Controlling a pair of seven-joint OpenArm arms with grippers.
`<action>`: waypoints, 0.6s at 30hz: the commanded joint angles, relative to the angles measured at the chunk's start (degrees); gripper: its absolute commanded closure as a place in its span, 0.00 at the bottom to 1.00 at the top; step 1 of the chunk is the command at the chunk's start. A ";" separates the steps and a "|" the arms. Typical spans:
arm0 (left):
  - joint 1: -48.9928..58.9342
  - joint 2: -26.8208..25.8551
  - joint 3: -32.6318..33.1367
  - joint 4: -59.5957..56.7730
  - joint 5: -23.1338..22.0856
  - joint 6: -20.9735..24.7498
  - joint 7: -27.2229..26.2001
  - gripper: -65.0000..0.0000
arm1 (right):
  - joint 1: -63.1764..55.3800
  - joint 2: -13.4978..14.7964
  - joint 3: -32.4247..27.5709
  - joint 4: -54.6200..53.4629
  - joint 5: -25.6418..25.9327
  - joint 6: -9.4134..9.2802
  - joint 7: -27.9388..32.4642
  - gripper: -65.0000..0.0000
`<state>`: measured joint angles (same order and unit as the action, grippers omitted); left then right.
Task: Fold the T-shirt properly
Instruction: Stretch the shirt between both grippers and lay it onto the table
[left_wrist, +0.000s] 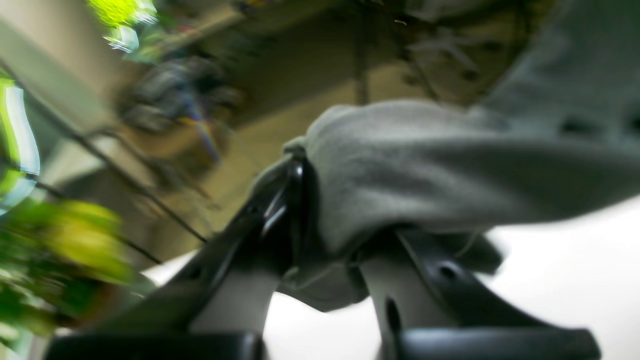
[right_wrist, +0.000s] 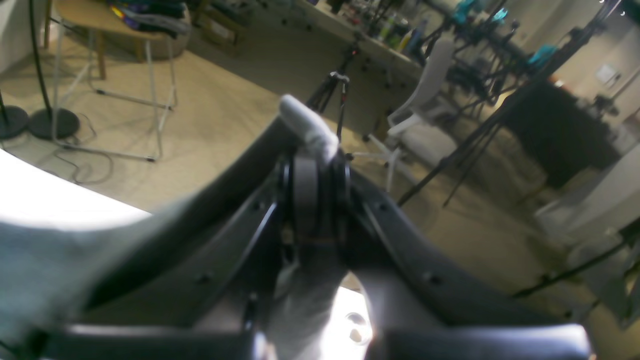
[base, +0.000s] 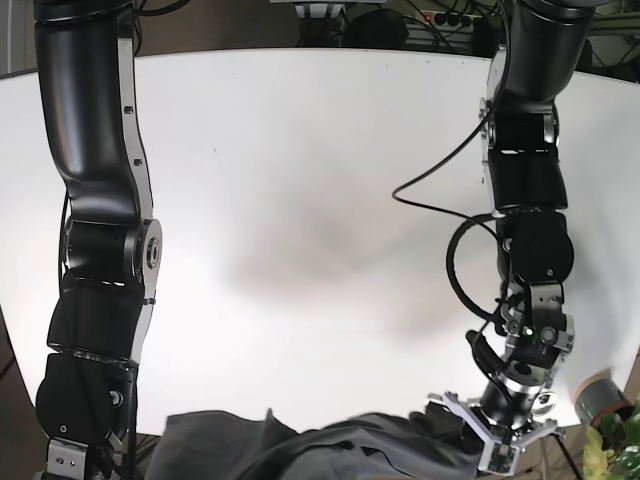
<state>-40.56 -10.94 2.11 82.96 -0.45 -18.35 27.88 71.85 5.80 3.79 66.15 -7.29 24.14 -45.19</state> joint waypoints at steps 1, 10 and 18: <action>-3.00 -1.32 -0.04 0.16 -0.65 -1.48 -0.14 0.99 | 2.95 0.39 1.26 1.06 0.21 -0.54 1.98 0.96; 0.34 -3.52 -0.22 -2.21 -0.56 -5.08 1.53 0.99 | -3.33 2.33 7.77 4.14 0.83 -0.54 1.89 0.96; 10.71 -5.19 -0.22 -2.47 -0.74 -5.26 1.18 0.99 | -18.98 2.07 12.78 10.90 0.92 -0.18 1.89 0.96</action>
<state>-29.30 -15.64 2.17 79.11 -0.75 -24.16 30.74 51.88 7.53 15.84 73.69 -7.09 24.38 -46.00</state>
